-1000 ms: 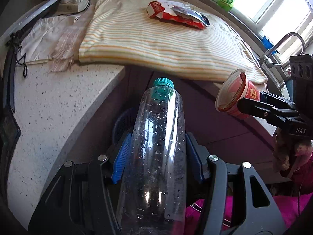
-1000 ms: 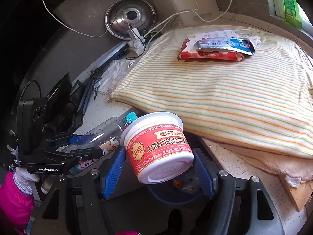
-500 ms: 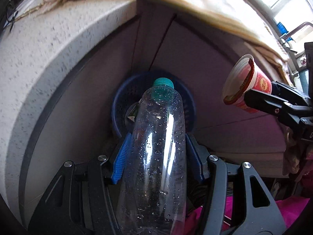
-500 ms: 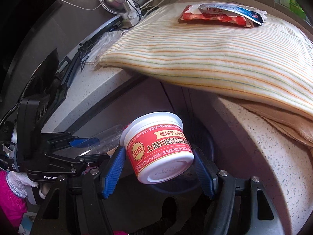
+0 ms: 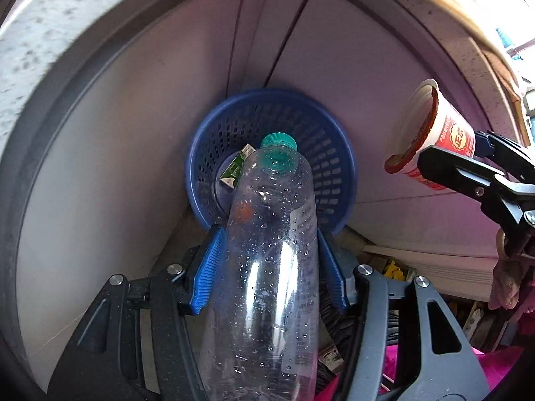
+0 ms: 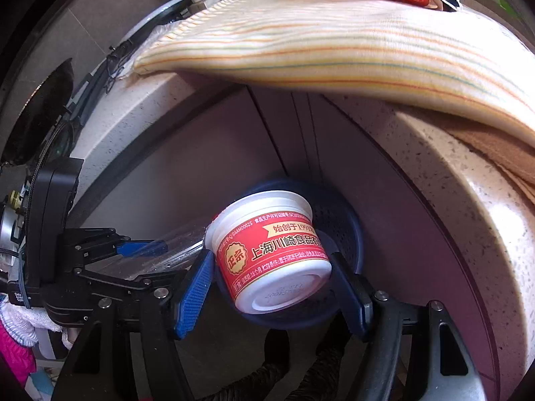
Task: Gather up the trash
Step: 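Carry the bottle and tub down over the blue basket with both tools, then open both tools to drop the bottle and tub into the basket, then move both tools back up over the tissue and plastic strip on the towel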
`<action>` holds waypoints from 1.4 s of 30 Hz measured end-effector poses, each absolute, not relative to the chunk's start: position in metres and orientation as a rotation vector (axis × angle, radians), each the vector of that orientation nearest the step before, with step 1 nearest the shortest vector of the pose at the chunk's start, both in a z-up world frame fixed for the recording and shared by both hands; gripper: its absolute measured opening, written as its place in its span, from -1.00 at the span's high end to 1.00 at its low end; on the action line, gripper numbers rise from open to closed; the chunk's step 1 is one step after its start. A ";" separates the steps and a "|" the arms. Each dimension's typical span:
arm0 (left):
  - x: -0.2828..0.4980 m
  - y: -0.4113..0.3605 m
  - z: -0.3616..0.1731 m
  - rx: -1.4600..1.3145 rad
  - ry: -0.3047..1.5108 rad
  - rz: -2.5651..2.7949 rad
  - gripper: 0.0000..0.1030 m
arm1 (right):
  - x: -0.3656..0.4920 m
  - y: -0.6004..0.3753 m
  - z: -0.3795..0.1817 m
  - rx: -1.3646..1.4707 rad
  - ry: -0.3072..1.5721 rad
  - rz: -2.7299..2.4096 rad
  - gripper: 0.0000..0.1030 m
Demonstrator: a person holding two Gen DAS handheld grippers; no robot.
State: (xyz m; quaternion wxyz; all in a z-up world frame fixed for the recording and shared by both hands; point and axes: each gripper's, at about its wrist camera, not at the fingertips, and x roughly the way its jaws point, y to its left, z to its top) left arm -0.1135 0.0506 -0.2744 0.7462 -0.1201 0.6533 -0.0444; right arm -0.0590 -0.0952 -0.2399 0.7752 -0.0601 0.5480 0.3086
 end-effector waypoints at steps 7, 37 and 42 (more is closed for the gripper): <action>-0.108 0.052 -0.284 -0.241 1.446 -0.081 -0.11 | -0.051 -0.091 -0.251 -0.136 1.213 0.645 -0.39; -0.103 0.066 -0.230 -0.251 1.380 -0.068 -0.23 | -0.046 -0.097 -0.214 -0.091 1.195 0.674 -0.48; -0.101 0.070 -0.199 -0.243 1.320 -0.064 -0.23 | -0.052 -0.108 -0.184 -0.068 1.158 0.711 -0.48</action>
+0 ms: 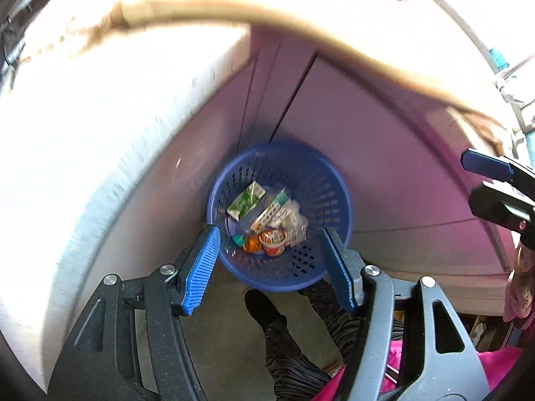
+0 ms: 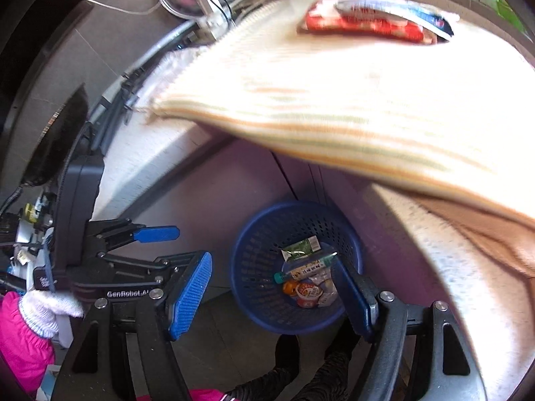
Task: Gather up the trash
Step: 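Move both tools back up over the tissue and plastic strip on the towel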
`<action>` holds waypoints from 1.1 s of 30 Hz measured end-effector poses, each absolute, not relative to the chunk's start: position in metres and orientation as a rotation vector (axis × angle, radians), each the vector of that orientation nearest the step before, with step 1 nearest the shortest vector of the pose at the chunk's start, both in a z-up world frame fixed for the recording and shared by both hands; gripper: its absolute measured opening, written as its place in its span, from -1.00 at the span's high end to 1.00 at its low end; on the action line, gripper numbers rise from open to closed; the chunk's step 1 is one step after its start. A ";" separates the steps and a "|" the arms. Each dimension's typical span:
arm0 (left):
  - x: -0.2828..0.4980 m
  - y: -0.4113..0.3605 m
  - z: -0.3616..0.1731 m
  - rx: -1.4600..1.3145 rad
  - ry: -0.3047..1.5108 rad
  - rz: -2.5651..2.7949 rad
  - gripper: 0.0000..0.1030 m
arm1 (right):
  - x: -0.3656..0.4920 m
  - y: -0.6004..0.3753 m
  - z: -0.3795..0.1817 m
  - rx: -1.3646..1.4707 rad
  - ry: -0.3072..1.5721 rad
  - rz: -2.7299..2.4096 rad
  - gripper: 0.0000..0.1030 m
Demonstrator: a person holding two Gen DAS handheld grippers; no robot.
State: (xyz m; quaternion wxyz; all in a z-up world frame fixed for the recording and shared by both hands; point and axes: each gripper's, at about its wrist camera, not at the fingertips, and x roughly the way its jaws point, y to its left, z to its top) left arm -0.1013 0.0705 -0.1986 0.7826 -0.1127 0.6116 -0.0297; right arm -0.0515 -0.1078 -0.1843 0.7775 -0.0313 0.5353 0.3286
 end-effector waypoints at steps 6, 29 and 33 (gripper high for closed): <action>-0.084 0.072 -0.150 -0.197 1.230 -0.041 -0.23 | -0.052 -0.125 -0.143 -0.051 1.088 0.769 -0.53; 0.113 0.025 -0.055 -0.102 1.049 -0.070 -0.23 | 0.112 -0.216 -0.047 0.017 0.911 0.732 -0.62; 0.144 0.019 -0.054 -0.080 1.055 -0.083 -0.23 | 0.143 -0.226 -0.047 0.032 0.925 0.711 -0.62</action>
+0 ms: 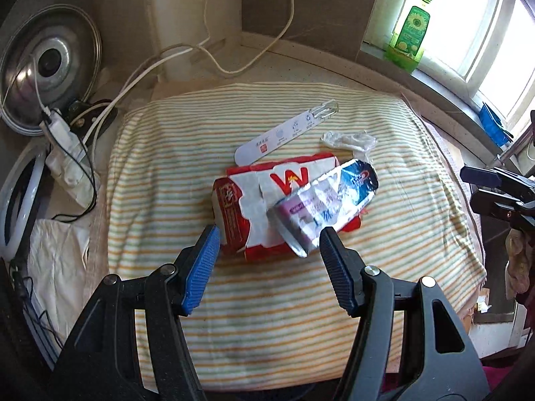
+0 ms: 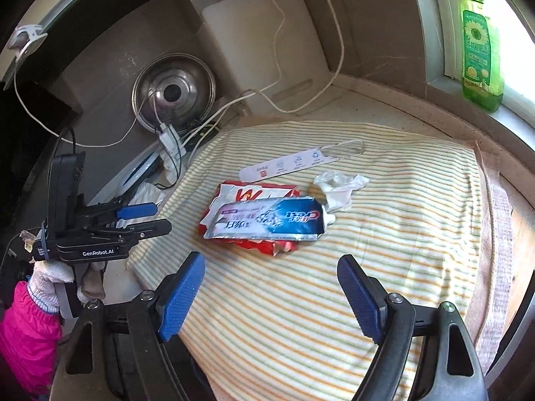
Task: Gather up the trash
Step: 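Move both tools back up over the tissue and plastic strip on the towel, then grasp the clear plastic strip with the left tool while the right tool grasps the white tissue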
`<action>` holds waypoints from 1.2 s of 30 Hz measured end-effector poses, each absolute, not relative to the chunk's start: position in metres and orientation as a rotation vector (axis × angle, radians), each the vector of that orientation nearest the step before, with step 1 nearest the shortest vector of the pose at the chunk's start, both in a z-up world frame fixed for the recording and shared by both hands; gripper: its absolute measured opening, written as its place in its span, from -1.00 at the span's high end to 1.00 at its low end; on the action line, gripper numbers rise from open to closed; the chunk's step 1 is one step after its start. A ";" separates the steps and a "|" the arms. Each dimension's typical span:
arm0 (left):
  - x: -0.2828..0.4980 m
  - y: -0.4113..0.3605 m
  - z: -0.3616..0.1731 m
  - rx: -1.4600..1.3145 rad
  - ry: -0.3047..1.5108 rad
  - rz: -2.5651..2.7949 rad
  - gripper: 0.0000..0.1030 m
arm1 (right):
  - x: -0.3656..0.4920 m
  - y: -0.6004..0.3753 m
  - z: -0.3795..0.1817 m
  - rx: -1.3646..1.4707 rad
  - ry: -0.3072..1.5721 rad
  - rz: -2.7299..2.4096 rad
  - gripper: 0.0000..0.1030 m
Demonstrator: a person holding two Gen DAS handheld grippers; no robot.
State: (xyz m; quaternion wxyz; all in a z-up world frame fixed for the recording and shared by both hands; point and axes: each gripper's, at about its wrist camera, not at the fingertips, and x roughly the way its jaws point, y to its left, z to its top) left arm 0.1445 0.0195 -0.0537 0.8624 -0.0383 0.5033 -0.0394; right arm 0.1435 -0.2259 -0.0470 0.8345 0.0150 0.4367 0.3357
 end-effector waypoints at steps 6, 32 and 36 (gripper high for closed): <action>0.192 0.009 -0.054 -0.036 1.083 -0.107 -0.23 | 0.190 -0.231 -0.048 0.033 0.946 0.699 -0.62; 0.332 -0.046 -0.121 0.218 1.279 -0.140 -0.23 | 0.296 -0.201 -0.104 -0.007 1.059 0.741 -0.61; 0.342 -0.054 -0.132 0.261 1.301 -0.144 -0.23 | 0.301 -0.198 -0.111 -0.013 1.072 0.747 -0.61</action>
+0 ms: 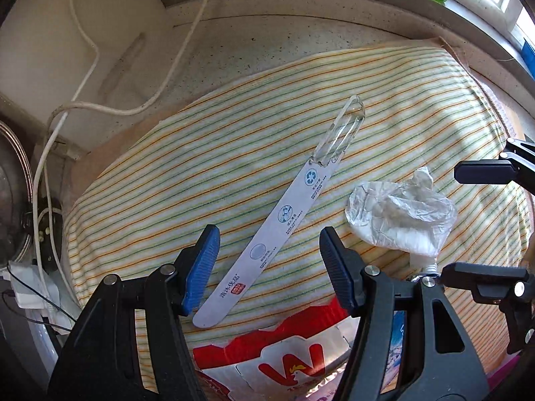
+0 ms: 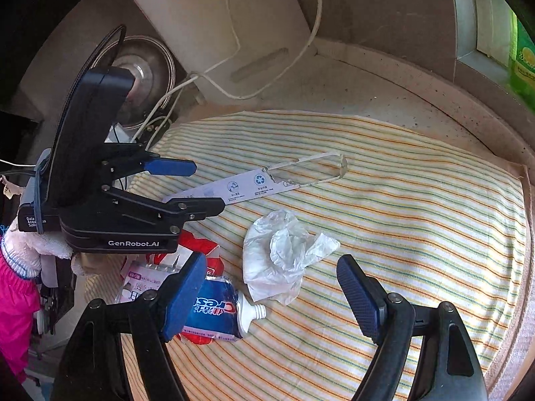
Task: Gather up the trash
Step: 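Grasp the clear plastic strip with the left tool while the right tool grasps the white tissue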
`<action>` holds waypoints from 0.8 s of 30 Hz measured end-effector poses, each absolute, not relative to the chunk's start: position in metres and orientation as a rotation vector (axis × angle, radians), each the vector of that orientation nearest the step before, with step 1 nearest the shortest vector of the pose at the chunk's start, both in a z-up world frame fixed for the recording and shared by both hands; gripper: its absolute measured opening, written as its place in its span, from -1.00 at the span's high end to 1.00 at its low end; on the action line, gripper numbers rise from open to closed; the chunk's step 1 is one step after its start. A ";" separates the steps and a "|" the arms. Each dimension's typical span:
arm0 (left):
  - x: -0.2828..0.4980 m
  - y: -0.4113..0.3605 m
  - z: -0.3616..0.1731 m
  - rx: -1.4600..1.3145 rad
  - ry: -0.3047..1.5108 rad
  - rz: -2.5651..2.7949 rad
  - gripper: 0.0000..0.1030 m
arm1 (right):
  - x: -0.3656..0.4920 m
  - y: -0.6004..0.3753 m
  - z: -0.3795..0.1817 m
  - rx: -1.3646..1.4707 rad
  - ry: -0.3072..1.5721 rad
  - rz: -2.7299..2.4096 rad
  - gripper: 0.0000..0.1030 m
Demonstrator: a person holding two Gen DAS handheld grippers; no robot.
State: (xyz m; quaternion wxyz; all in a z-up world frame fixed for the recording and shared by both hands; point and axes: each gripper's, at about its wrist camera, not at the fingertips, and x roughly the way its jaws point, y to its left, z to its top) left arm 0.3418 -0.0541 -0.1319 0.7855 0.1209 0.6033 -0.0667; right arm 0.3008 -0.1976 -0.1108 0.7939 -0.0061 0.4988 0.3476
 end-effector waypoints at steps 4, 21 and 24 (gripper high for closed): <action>0.348 -0.056 -0.140 0.278 1.314 -0.148 -0.23 | 0.304 -0.192 -0.116 -0.034 1.078 0.756 -0.59; 0.369 -0.045 -0.158 0.212 1.329 -0.173 0.73 | 0.323 -0.164 -0.141 -0.114 1.105 0.753 -0.48; 0.371 -0.039 -0.159 0.198 1.322 -0.169 0.77 | 0.324 -0.160 -0.145 -0.143 1.096 0.744 -0.35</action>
